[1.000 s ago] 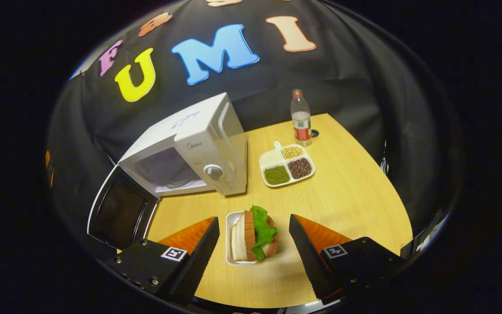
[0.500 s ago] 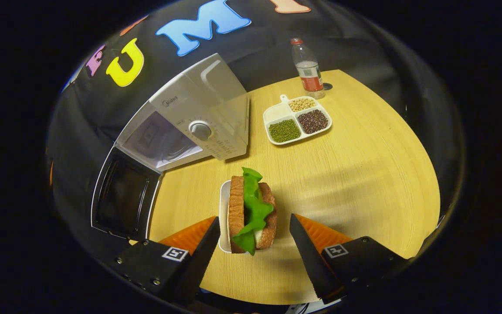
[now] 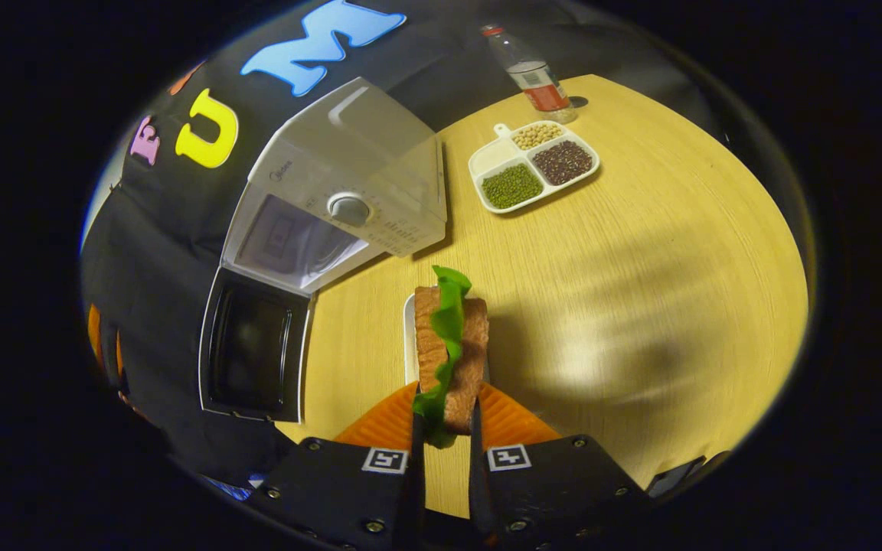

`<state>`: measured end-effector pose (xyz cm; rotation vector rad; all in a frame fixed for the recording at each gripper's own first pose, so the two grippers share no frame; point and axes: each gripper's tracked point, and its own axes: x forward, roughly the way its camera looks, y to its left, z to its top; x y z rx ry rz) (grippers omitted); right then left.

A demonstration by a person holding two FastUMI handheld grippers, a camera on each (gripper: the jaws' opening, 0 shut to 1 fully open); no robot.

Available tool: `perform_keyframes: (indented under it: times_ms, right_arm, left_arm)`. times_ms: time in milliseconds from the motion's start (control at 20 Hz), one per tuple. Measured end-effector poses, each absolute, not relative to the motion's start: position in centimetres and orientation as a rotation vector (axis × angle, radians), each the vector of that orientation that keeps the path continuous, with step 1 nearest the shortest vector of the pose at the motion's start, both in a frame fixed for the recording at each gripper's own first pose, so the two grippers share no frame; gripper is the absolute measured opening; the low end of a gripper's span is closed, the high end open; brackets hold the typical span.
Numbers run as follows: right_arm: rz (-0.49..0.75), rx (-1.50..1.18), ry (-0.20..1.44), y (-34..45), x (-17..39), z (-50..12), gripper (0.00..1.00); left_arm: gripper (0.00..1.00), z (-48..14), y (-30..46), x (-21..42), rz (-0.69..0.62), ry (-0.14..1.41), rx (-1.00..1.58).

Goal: Open the microwave oven with the left hand, put the food in, and close the microwave oven.

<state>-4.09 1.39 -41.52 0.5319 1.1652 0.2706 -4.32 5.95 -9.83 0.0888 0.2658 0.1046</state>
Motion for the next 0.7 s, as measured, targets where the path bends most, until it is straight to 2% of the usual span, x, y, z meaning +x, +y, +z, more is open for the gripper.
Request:
perform_keyframes:
  times_ms: [250, 700]
  right_arm:
    - [0.274, 0.524, 1.107, 1.5, -3.9, -39.6, 0.23]
    - [0.263, 0.753, 0.906, 6.5, -3.2, -32.2, 0.23]
  left_arm:
    - [0.96, -8.9, 5.8, -4.1, 0.062, 0.242, 0.086]
    - [0.95, -7.0, 10.5, -3.7, -0.044, 0.183, 0.032]
